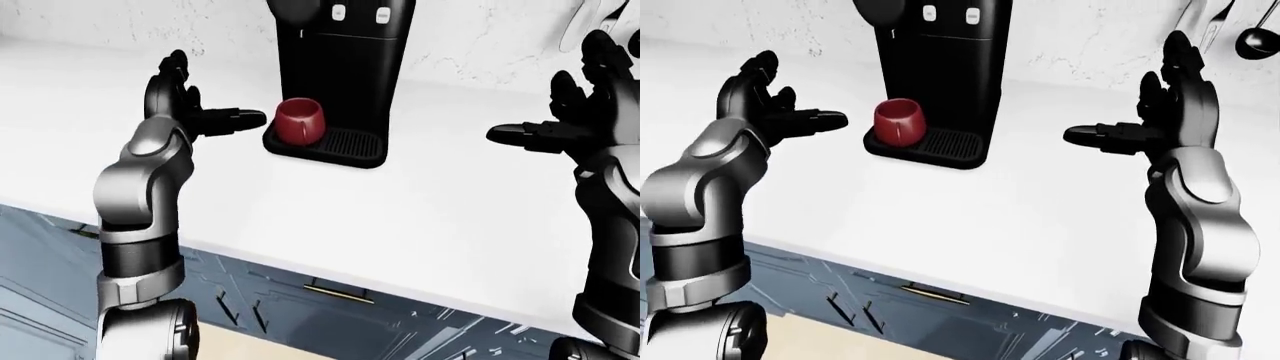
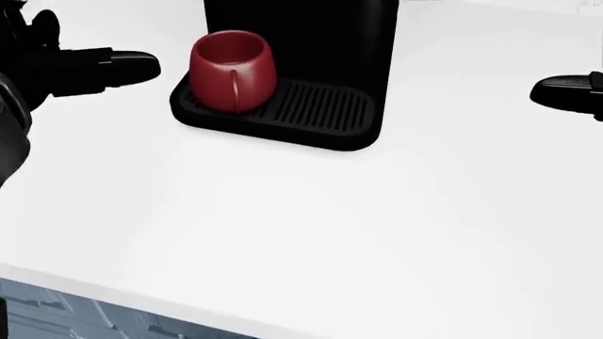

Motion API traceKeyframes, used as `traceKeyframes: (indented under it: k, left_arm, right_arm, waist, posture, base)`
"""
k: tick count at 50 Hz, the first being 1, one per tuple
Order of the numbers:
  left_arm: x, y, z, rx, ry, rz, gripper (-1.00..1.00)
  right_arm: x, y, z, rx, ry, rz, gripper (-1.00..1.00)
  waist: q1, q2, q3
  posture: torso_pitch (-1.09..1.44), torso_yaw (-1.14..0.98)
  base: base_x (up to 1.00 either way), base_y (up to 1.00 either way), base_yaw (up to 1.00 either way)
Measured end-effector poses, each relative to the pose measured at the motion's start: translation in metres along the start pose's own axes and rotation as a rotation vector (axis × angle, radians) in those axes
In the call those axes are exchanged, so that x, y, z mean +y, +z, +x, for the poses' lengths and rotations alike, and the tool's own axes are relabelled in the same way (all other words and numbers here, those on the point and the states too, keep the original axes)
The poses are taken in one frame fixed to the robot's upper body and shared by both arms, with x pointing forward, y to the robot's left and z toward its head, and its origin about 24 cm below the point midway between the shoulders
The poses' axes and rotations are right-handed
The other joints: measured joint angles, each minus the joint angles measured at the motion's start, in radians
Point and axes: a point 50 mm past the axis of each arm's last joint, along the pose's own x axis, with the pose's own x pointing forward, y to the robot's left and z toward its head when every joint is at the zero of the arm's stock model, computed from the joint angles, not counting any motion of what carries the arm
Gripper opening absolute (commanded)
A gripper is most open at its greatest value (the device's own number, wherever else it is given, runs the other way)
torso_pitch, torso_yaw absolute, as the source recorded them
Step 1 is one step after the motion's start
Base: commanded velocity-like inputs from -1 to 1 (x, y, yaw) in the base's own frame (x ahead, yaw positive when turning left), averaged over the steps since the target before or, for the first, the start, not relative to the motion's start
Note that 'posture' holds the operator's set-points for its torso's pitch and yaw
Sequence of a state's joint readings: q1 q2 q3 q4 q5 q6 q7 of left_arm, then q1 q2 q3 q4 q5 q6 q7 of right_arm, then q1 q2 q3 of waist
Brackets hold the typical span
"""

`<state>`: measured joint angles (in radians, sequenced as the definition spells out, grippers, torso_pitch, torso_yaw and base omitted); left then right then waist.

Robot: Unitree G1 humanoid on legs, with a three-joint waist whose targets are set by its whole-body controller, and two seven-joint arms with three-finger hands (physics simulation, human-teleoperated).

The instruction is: Pick the mug from under the coffee machine dispenser and place it on the counter.

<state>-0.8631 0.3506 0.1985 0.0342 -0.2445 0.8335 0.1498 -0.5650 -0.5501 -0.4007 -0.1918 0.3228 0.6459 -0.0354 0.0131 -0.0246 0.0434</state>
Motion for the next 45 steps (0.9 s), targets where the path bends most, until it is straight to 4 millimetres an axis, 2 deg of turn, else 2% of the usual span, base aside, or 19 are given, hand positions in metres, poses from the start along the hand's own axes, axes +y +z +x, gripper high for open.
traceKeyframes:
  k: [9, 16, 32, 45]
  left_arm:
    - [-0.026, 0.008, 0.004, -0.024, -0.061, -0.009, 1.00]
    - [-0.045, 0.001, 0.014, -0.001, -0.095, -0.002, 1.00]
    - [-0.057, -0.017, 0.035, 0.032, -0.078, -0.010, 1.00]
    - [-0.071, -0.025, 0.033, 0.032, -0.118, -0.020, 1.00]
  right_arm:
    - [0.000, -0.001, 0.000, 0.007, -0.003, 0.000, 1.00]
    - [0.000, -0.002, 0.000, 0.008, -0.001, 0.002, 1.00]
    - [-0.002, 0.000, 0.000, 0.006, -0.004, 0.002, 1.00]
    - [0.000, -0.003, 0.000, 0.015, 0.003, 0.001, 1.00]
  waist:
    - [0.001, -0.007, 0.000]
    - [0.002, -0.009, -0.001]
    - [0.001, -0.015, -0.005]
    - [0.001, -0.018, -0.009]
  posture:
    - [0.00, 0.00]
    - [0.00, 0.00]
    - [0.00, 0.00]
    - [0.00, 0.00]
  base:
    - [0.00, 0.00, 0.00]
    - [0.00, 0.00, 0.00]
    - [0.00, 0.00, 0.00]
    - [0.00, 0.00, 0.00]
